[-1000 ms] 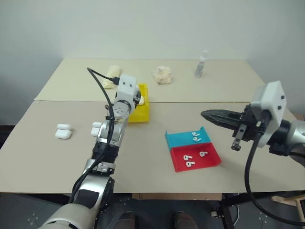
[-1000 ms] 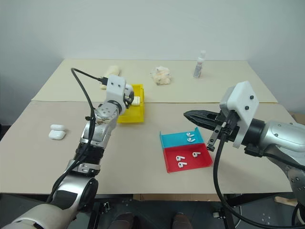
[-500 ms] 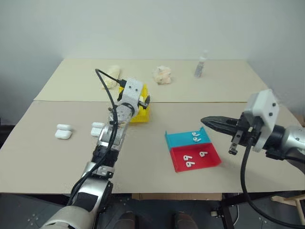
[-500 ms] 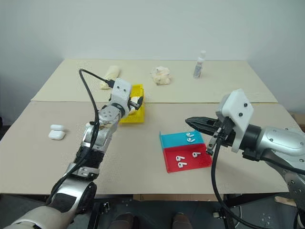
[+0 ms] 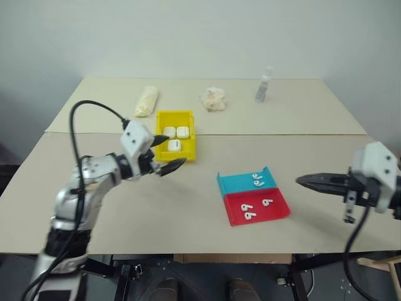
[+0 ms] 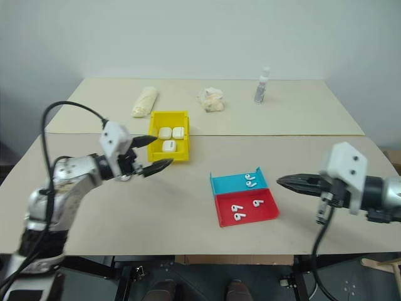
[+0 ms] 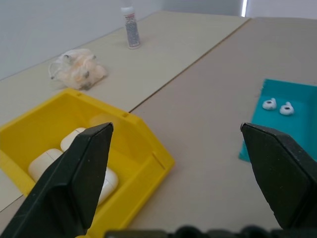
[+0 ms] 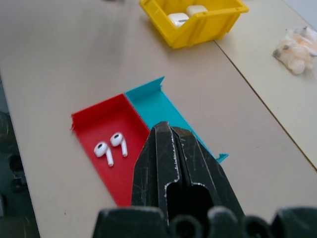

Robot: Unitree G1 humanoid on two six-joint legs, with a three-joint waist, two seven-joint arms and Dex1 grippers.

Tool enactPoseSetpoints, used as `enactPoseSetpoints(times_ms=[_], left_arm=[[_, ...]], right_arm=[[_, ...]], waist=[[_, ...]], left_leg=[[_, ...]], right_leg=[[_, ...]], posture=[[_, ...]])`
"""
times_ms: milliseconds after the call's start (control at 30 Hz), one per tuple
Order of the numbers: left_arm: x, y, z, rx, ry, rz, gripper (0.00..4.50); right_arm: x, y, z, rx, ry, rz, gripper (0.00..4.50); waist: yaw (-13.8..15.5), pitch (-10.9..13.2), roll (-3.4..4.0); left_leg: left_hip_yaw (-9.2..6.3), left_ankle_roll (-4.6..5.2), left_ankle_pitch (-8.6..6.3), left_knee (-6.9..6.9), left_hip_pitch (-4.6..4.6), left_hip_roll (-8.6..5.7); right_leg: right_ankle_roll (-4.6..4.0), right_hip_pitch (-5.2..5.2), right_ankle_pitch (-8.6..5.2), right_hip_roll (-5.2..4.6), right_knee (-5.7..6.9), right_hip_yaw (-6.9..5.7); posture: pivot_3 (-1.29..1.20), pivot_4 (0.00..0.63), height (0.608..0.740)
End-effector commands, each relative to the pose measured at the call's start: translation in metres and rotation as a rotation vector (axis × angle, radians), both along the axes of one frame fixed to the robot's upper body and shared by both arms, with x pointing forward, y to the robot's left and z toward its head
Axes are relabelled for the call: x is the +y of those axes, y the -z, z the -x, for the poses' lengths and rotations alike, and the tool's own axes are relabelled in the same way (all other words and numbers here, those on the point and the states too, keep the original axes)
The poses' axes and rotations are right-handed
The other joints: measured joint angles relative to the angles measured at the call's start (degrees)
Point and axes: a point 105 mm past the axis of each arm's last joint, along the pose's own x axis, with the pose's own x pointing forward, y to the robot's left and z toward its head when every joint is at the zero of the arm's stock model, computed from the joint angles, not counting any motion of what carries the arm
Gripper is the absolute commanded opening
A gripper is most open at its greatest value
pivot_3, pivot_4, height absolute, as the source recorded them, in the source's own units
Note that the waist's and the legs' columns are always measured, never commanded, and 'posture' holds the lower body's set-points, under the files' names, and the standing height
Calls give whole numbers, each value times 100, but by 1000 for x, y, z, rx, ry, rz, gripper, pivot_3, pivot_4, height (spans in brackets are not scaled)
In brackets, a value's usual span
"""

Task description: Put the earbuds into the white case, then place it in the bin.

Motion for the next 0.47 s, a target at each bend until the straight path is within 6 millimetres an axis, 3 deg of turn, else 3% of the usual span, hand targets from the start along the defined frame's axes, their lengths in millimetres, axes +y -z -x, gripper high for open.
enactPoseSetpoints(times_ms=[33,267,467], left_arm=[[8,-16,29,-23,95,-30,4475],[33,-12,62,42,126,-107,4475],[36,-7,70,62,131,-126,4475]], right_arm=[[-16,-8,10,-50,-59,86,0],[-33,5,12,-1,-86,142,0],[-36,5,9,-7,-87,154,0]], waist=[[-4,0,0],[-48,0,1],[-48,0,1]], left_leg=[[1,0,0,0,4,2],[1,2,-2,-8,42,10],[2,3,-4,-10,74,12]], right_leg=[[0,4,0,0,-3,0],[-4,40,-3,4,-9,0],[-4,78,-4,4,-17,-2]], posture=[[0,150,740],[0,150,740],[0,150,740]])
